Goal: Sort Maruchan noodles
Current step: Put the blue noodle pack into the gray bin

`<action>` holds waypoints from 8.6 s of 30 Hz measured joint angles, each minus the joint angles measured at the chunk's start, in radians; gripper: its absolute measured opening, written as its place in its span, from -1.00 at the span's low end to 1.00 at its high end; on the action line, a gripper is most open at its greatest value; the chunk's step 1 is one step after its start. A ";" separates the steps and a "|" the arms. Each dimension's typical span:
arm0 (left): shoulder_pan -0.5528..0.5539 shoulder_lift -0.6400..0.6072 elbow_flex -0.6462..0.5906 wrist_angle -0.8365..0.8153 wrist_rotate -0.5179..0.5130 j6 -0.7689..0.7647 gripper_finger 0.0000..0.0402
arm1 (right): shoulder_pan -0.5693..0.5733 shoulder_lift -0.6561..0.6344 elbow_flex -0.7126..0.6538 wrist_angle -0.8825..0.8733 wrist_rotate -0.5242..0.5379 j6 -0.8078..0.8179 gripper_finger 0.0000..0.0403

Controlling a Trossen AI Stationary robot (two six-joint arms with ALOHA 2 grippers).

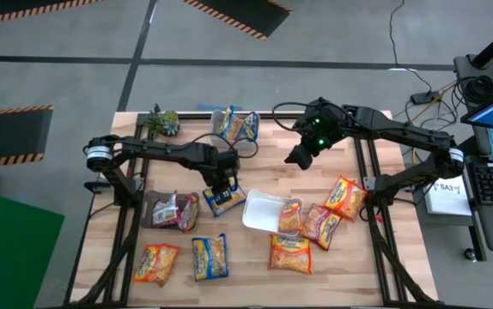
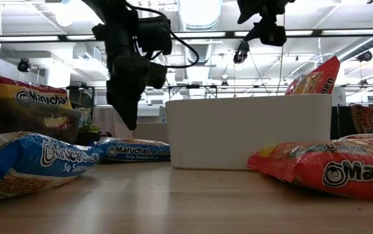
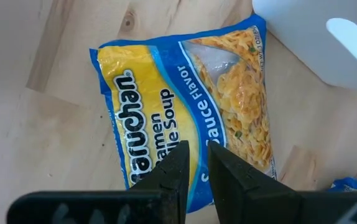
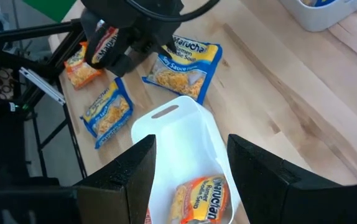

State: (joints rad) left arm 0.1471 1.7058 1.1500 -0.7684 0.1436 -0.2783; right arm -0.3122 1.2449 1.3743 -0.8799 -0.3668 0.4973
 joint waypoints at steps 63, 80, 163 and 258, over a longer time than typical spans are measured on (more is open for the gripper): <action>0.025 0.000 -0.151 0.313 -0.076 -0.045 -0.81 | 0.000 0.000 -0.004 0.003 0.029 -0.018 -0.07; 0.025 0.000 -0.150 0.312 -0.075 -0.056 -0.81 | 0.000 0.000 -0.004 0.003 0.029 -0.025 -0.07; 0.137 0.018 0.083 0.043 -0.044 0.224 -0.81 | -0.085 0.333 -0.005 0.087 0.015 0.140 -0.06; 0.133 -0.040 -0.333 0.478 -0.030 -0.078 -0.81 | -0.038 0.782 -0.087 0.946 -0.230 0.166 0.31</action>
State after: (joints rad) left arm 0.2802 1.6657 0.8169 -0.2908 0.1135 -0.3565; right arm -0.3498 2.0273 1.2873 0.0662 -0.5965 0.6633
